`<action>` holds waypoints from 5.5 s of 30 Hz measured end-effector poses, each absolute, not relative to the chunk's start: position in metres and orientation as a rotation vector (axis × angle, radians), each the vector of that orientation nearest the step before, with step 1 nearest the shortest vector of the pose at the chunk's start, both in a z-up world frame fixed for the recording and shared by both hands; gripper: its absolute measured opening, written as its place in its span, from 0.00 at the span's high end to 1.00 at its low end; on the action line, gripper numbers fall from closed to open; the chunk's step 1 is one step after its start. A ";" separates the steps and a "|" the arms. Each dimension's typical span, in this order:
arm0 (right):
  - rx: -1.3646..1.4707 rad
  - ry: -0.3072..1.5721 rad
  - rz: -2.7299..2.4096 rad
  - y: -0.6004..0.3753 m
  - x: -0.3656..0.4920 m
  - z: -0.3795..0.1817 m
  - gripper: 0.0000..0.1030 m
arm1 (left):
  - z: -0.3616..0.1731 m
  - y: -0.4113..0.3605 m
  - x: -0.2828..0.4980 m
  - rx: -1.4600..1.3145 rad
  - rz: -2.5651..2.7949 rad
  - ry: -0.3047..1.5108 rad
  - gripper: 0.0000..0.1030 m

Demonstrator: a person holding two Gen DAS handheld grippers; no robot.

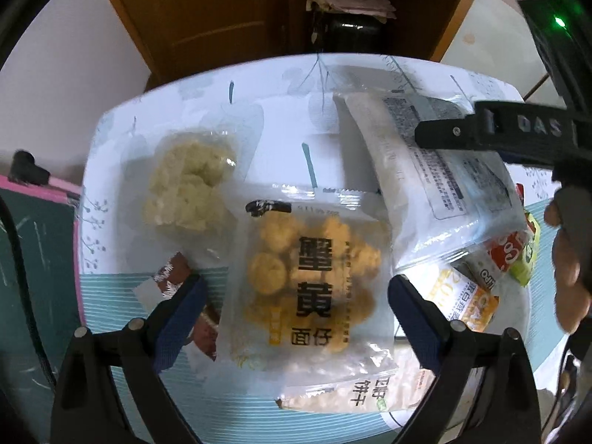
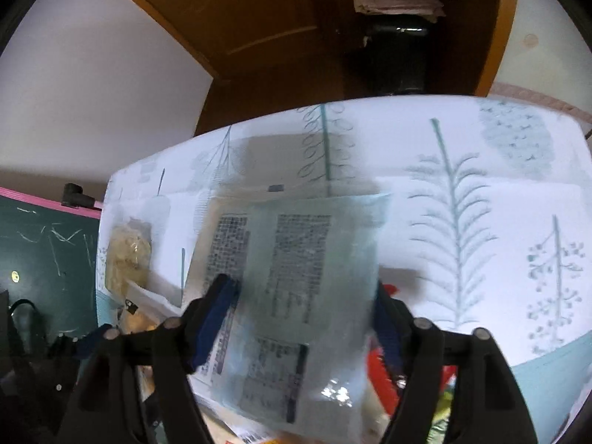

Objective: Organize snacks
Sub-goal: 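Grasp the yellow-cake pack with the left gripper while the right grasps the pale blue bag, then carry both packs over the white tray and release them inside, then move both grippers back over the snacks on the tablecloth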

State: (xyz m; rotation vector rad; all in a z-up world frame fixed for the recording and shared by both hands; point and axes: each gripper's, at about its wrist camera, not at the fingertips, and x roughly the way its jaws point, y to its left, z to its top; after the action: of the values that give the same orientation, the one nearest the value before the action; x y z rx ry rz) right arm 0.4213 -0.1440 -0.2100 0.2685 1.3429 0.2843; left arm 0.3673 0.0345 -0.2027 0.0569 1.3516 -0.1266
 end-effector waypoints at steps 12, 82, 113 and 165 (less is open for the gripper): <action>0.149 1.161 0.243 -0.155 0.360 -0.147 0.69 | -0.231 0.034 0.370 0.026 -0.130 1.441 0.00; 0.152 0.983 0.291 -0.157 -0.015 -0.099 0.66 | -0.107 0.022 0.004 0.010 0.026 1.034 0.20; 0.120 1.045 0.302 -0.148 -0.008 -0.112 0.29 | -0.113 -0.001 0.008 0.049 -0.053 1.042 0.12; 0.243 1.405 -0.045 -0.233 0.322 -0.187 0.49 | -0.193 0.101 0.361 -0.022 0.193 1.337 0.04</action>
State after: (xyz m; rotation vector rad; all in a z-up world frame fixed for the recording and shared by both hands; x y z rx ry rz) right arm 0.3225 -0.2332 -0.1868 0.2431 1.4049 -0.0455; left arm 0.3610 0.1006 -0.1926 -0.0219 1.3372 0.1931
